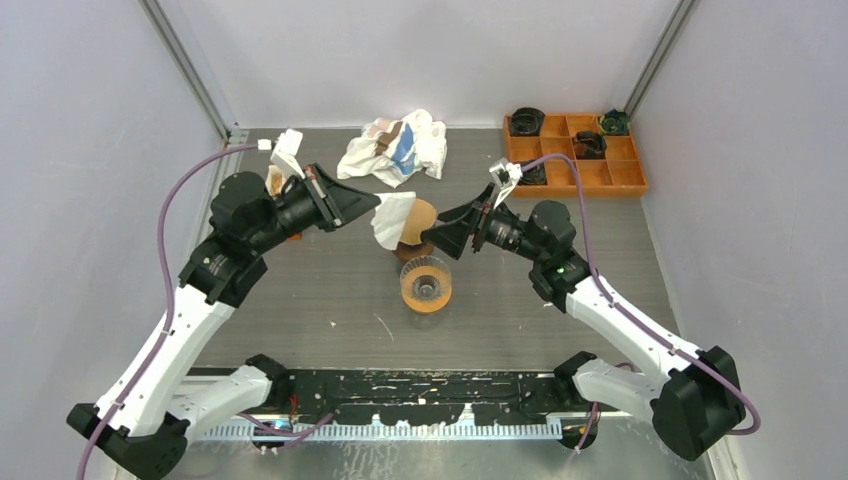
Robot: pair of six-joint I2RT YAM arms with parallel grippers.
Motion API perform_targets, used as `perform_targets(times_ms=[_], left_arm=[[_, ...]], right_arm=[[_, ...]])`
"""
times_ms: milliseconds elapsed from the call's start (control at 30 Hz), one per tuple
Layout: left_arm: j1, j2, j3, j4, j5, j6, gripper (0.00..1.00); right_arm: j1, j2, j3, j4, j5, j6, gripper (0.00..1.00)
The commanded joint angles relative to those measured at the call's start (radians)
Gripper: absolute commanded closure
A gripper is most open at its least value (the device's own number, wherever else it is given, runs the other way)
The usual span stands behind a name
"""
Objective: Place the coffee filter in the dripper
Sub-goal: Place the coffee filter in the coffee dripper.
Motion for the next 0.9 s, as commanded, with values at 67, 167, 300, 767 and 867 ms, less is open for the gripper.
perform_targets(times_ms=[67, 167, 300, 767, 867], left_arm=[[-0.109, -0.006, -0.009, 0.233, -0.074, -0.072, 1.0], [-0.147, -0.009, -0.026, 0.274, -0.101, -0.088, 1.0], [-0.176, -0.011, -0.051, 0.324, -0.112, -0.109, 1.0], [-0.184, -0.049, -0.094, 0.305, -0.147, -0.097, 1.0], [-0.184, -0.063, -0.105, 0.297, -0.163, -0.092, 1.0]], right_arm=[[0.016, 0.006, -0.015, 0.24, -0.054, 0.079, 0.02], [0.017, 0.012, -0.021, 0.278, -0.074, 0.092, 0.02], [0.017, 0.02, -0.029, 0.353, -0.118, 0.128, 0.03], [0.017, 0.026, -0.048, 0.451, -0.18, 0.2, 0.37], [0.017, 0.026, -0.051, 0.454, -0.175, 0.207, 0.44]])
